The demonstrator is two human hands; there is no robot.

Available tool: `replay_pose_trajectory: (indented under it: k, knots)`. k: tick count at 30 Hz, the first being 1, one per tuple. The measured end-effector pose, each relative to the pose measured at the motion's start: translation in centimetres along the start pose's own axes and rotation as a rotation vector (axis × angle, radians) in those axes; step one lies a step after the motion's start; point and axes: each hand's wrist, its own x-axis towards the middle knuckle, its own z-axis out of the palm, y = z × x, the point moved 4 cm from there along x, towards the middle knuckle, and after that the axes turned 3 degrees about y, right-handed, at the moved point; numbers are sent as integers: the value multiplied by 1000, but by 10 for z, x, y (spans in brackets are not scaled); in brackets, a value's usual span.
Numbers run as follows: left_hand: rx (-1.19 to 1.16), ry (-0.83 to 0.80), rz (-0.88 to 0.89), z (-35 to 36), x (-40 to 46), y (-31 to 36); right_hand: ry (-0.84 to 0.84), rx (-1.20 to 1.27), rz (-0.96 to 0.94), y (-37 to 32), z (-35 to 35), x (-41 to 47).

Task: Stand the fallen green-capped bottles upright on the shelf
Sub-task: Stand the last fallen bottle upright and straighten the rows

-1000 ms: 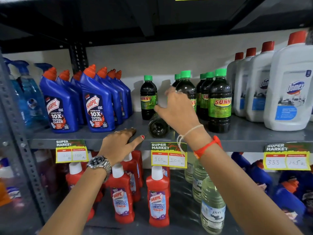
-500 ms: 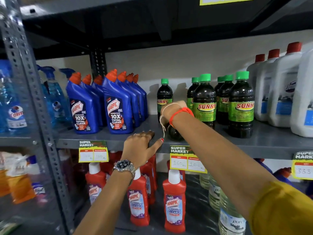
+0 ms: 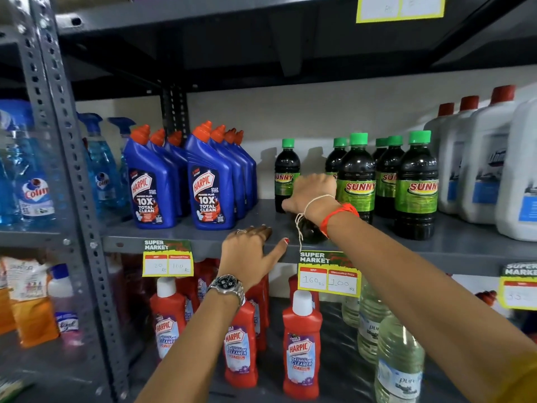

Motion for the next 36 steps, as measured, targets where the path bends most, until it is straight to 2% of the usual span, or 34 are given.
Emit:
replay_pose_trajectory:
  k: [3, 7, 9, 12, 22, 27, 29, 31, 36]
  knots:
    - [-13, 6, -7, 1, 1, -2, 210, 341, 58, 18, -6, -6]
    - [-21, 0, -1, 2, 1, -2, 366, 935, 66, 36, -5, -13]
    - [-13, -1, -3, 3, 1, -2, 376, 1132, 82, 38, -1, -14]
    - [-8, -3, -6, 4, 2, -3, 369, 1293, 105, 36, 8, -11]
    - [-2, -9, 0, 7, 3, -4, 257, 1326, 45, 27, 43, -5]
    - [1, -12, 0, 7, 3, -4, 278, 956, 110, 26, 42, -9]
    - [0, -11, -2, 7, 2, -3, 268, 921, 117, 24, 42, -7]
    - [1, -8, -1, 6, 2, -3, 185, 985, 148, 25, 44, -2]
    - [1, -25, -5, 7, 2, -3, -144, 1426, 183, 23, 62, 11]
